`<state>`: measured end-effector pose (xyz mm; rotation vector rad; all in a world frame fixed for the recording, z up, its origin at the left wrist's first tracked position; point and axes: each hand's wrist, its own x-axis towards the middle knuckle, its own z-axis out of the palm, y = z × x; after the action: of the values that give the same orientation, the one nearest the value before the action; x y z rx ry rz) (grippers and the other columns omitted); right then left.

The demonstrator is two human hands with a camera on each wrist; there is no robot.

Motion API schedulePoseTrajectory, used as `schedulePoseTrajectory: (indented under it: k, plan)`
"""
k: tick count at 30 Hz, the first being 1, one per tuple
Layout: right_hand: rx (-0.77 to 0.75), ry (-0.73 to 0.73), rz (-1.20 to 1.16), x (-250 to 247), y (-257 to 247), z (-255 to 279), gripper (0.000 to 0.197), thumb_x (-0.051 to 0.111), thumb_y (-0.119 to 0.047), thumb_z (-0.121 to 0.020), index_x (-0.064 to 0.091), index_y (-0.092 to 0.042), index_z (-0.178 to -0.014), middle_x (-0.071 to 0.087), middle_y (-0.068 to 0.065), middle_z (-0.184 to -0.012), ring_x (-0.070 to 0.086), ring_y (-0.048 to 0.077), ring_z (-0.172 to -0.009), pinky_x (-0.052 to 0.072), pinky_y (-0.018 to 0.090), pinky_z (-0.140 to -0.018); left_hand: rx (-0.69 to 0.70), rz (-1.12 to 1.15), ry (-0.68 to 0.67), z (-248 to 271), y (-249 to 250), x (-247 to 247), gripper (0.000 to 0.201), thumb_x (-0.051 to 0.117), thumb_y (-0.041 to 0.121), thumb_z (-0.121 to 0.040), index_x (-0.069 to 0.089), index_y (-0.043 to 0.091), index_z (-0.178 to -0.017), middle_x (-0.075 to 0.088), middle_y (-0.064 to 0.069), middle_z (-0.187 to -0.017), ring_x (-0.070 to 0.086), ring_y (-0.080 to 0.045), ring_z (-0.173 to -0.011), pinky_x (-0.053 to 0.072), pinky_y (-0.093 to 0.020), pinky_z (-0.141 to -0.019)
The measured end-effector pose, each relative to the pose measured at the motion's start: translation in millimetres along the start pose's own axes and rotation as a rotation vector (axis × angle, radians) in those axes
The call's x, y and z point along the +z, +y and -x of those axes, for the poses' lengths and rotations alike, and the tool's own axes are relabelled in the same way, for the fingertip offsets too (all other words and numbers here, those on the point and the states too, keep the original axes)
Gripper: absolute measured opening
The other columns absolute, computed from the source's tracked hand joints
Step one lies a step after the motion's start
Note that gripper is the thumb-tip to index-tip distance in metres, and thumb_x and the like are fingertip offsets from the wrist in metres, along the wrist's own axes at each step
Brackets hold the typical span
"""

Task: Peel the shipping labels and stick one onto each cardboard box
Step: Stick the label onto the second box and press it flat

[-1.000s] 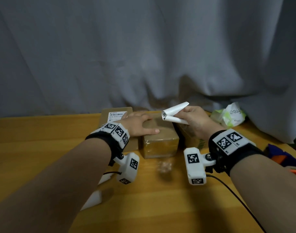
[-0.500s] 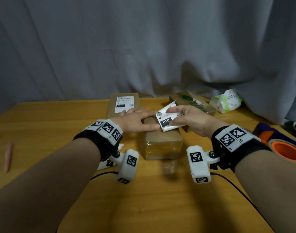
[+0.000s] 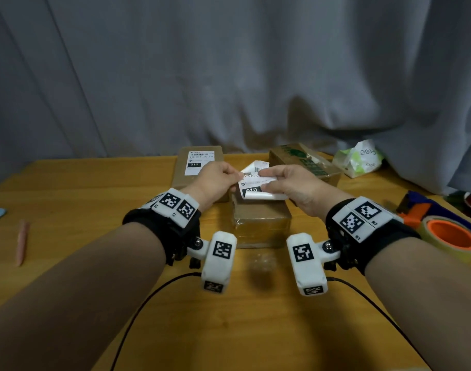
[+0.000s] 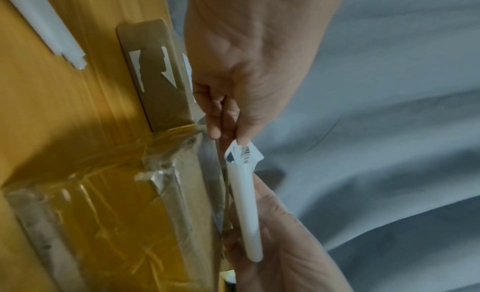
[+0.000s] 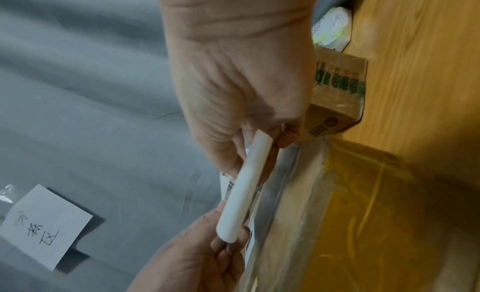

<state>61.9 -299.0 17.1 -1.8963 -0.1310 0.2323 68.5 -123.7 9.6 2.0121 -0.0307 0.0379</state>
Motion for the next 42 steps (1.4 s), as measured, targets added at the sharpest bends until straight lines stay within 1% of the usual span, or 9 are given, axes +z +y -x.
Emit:
schedulePoseTrajectory:
  k: [4,8,11,13,16,19,25,33,42]
  plan:
    - [0.019,-0.009,0.082,-0.9,2.7,1.2,0.044,0.07,-0.003,-0.08,0.06,-0.013,-0.122,0.06,0.01,-0.125,0.059,0.021,-0.109,0.049,0.024,-0.088,-0.027,0.05,-0.032,-1.1,-2.7,5.9,0.013,0.059,0.014,-0.09,0.059,0.013,-0.077,0.06,-0.004,-0.066,0.054,-0.009,-0.056,0.043,-0.02,-0.056]
    - [0.029,-0.012,0.19,-3.0,-2.6,3.4,0.041,0.07,-0.006,-0.082,0.061,-0.011,-0.122,0.058,0.005,-0.119,0.056,0.015,-0.097,0.044,0.012,-0.066,-0.041,0.058,-0.058,-1.4,-5.2,6.7,0.014,0.062,0.004,-0.086,0.056,0.014,-0.079,0.06,-0.005,-0.069,0.054,-0.011,-0.06,0.046,-0.022,-0.058]
    - [0.018,0.059,0.208,-3.5,-7.2,3.1,0.026,0.063,-0.009,-0.088,0.067,-0.006,-0.114,0.059,0.001,-0.092,0.048,0.008,-0.066,0.034,0.006,-0.037,-0.044,0.044,-0.041,-3.6,-3.8,6.0,0.017,0.063,0.002,-0.083,0.055,0.016,-0.078,0.06,-0.007,-0.074,0.054,-0.013,-0.06,0.047,-0.024,-0.058]
    - [0.028,0.098,0.189,-3.4,-8.5,2.9,0.021,0.059,-0.009,-0.091,0.068,-0.005,-0.109,0.055,-0.002,-0.079,0.043,0.008,-0.058,0.03,0.008,-0.031,-0.063,0.067,-0.036,-4.5,-2.7,5.5,0.019,0.064,0.003,-0.083,0.051,0.017,-0.08,0.06,-0.007,-0.077,0.055,-0.012,-0.059,0.049,-0.021,-0.053]
    - [0.037,0.113,0.203,-0.1,-6.8,1.3,0.021,0.061,-0.005,-0.089,0.068,-0.006,-0.108,0.057,0.001,-0.091,0.046,0.008,-0.064,0.035,0.009,-0.035,-0.097,0.137,-0.042,-3.1,-1.6,4.5,0.027,0.065,0.001,-0.084,0.043,0.017,-0.082,0.057,-0.009,-0.08,0.058,-0.013,-0.057,0.049,-0.015,-0.045]
    - [0.027,0.136,0.267,3.9,-2.7,-1.9,0.018,0.065,-0.006,-0.086,0.069,-0.005,-0.103,0.058,0.005,-0.096,0.048,0.007,-0.067,0.038,0.011,-0.042,-0.084,0.114,-0.043,-3.5,-5.3,4.0,0.032,0.068,-0.001,-0.08,0.042,0.017,-0.08,0.054,-0.011,-0.087,0.06,-0.015,-0.06,0.051,-0.016,-0.048]
    - [-0.001,0.163,0.313,4.1,-0.9,-5.8,0.01,0.068,-0.004,-0.083,0.071,-0.011,-0.089,0.06,0.003,-0.091,0.053,0.017,-0.09,0.045,0.026,-0.074,0.005,0.046,-0.017,1.2,-9.1,3.3,0.034,0.069,-0.007,-0.076,0.043,0.016,-0.076,0.054,-0.005,-0.072,0.055,-0.015,-0.055,0.049,-0.017,-0.047]
    - [-0.01,0.169,0.34,1.9,1.6,-6.0,0.012,0.069,-0.005,-0.082,0.073,-0.01,-0.091,0.064,0.006,-0.1,0.055,0.02,-0.103,0.045,0.029,-0.087,0.098,-0.126,0.008,-2.3,-6.0,5.6,0.025,0.073,0.008,-0.078,0.05,0.017,-0.08,0.057,0.003,-0.067,0.052,-0.01,-0.059,0.044,-0.022,-0.058]
    - [-0.029,0.184,0.355,4.2,7.8,-10.0,0.009,0.07,-0.006,-0.081,0.073,-0.012,-0.088,0.066,0.007,-0.1,0.057,0.022,-0.106,0.048,0.033,-0.092,0.099,-0.168,0.005,-0.7,-6.8,3.5,0.024,0.073,0.008,-0.078,0.052,0.011,-0.09,0.057,0.005,-0.067,0.053,-0.006,-0.059,0.04,-0.015,-0.054]
